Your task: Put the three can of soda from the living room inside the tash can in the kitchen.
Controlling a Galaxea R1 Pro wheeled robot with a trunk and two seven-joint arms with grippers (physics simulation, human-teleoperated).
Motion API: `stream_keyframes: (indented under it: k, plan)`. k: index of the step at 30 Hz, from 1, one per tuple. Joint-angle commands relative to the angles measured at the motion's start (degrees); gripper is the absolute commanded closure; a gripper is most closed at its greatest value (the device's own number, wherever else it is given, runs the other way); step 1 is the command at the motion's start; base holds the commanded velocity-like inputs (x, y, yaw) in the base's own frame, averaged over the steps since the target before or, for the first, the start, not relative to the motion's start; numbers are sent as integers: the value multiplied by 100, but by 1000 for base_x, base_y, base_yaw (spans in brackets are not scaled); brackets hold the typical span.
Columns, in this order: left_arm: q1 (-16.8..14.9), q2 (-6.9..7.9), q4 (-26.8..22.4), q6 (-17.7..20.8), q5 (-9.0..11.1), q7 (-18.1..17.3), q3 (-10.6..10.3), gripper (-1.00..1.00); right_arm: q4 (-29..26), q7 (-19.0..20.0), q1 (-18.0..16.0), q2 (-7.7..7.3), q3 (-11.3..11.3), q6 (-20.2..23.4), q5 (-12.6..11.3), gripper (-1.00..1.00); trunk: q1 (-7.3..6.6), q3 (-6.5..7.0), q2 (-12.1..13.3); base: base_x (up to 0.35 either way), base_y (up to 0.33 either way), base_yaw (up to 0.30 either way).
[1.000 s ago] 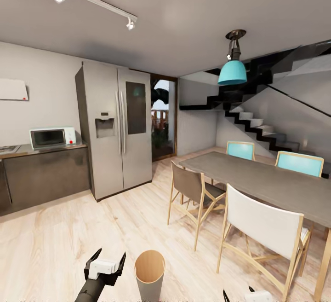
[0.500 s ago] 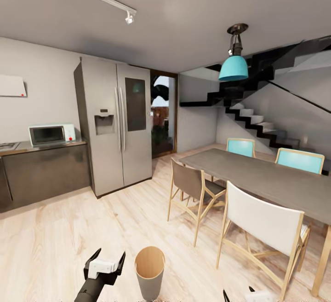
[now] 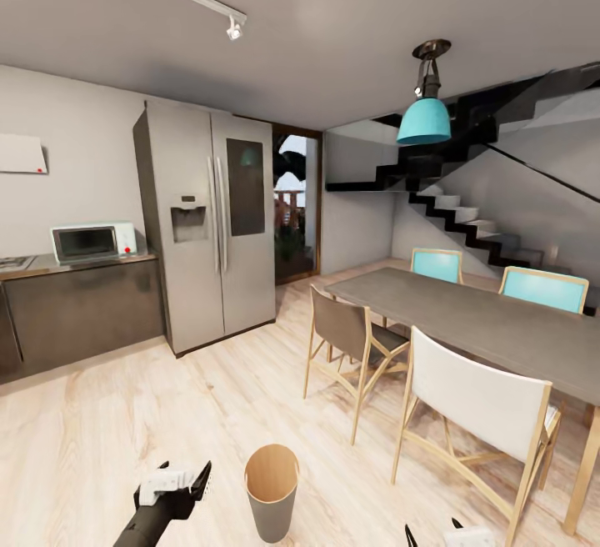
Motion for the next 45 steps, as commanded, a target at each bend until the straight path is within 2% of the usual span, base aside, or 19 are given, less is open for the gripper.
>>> stream_keyframes:
  k: [1,13,45]
  plan:
    - [-1,16,2,9,26,-16,13,-100,0,0,0,0,0,0,0,-100,0,0,0,0,0,0]
    - [-3,47,62,-55,65,-34,21,-100,0,0,0,12,0,0,0,-100,0,-47,0,0,0,58]
    - [-3,48,52,-72,66,-27,14,-100,0,-4,0,17,9,0,6,-100,0,-286,0,0,0,136]
